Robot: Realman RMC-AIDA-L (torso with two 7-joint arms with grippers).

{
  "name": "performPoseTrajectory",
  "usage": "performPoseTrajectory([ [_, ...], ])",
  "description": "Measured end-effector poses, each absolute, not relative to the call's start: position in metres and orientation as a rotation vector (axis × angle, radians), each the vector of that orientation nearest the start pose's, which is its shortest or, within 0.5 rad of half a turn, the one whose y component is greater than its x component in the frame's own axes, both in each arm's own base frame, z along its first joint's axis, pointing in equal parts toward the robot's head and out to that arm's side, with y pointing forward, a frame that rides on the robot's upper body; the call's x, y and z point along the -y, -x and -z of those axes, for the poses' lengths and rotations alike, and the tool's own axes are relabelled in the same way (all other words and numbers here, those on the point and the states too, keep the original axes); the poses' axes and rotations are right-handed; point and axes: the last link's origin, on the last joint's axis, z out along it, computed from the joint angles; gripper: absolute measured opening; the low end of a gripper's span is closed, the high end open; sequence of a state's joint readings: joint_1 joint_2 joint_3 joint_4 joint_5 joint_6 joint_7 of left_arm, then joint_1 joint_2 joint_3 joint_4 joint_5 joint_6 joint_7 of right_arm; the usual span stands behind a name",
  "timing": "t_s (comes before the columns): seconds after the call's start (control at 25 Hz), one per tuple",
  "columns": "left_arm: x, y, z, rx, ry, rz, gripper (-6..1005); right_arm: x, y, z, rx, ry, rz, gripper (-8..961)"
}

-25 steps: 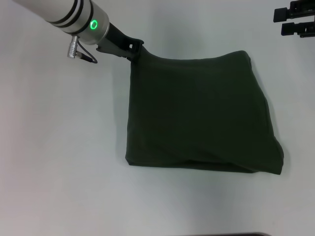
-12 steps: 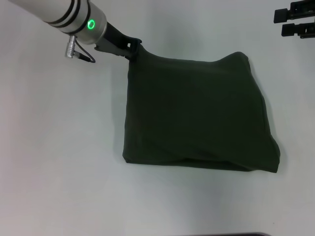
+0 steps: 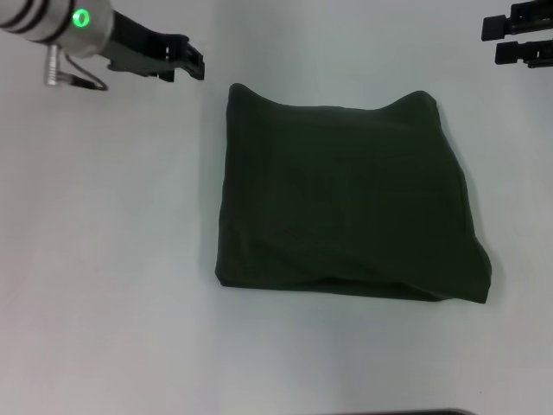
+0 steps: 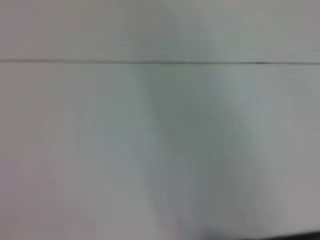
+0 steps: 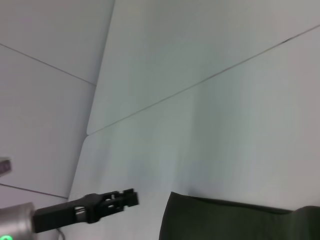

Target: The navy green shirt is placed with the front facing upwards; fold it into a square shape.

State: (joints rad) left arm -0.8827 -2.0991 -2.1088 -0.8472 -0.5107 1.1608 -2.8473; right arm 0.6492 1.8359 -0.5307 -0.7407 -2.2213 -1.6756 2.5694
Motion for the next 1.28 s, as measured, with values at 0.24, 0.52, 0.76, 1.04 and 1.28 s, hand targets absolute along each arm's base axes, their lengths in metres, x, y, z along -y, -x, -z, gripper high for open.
performPoseTrajectory([
  [0.24, -0.41, 0.171, 0.009, 1.543, 2.349, 0.002, 351, -0.374, -0.271, -0.121, -1.914, 2.176, -0.599, 597],
  [0.52, -0.386, 0.177, 0.015, 1.635, 2.455, -0.06, 534, -0.37, -0.275, -0.12, -1.892, 2.197, -0.583, 596],
  [0.76, -0.379, 0.185, 0.016, 1.682, 2.442, -0.072, 530, -0.366, -0.279, -0.119, -1.878, 2.207, -0.568, 596],
  [1.04, -0.38, 0.191, 0.019, 1.678, 2.418, -0.062, 579, -0.365, -0.281, -0.119, -1.875, 2.209, -0.564, 597],
  [1.28, -0.379, 0.193, 0.02, 1.693, 2.41, -0.064, 688, -0.364, -0.282, -0.119, -1.875, 2.21, -0.56, 597],
])
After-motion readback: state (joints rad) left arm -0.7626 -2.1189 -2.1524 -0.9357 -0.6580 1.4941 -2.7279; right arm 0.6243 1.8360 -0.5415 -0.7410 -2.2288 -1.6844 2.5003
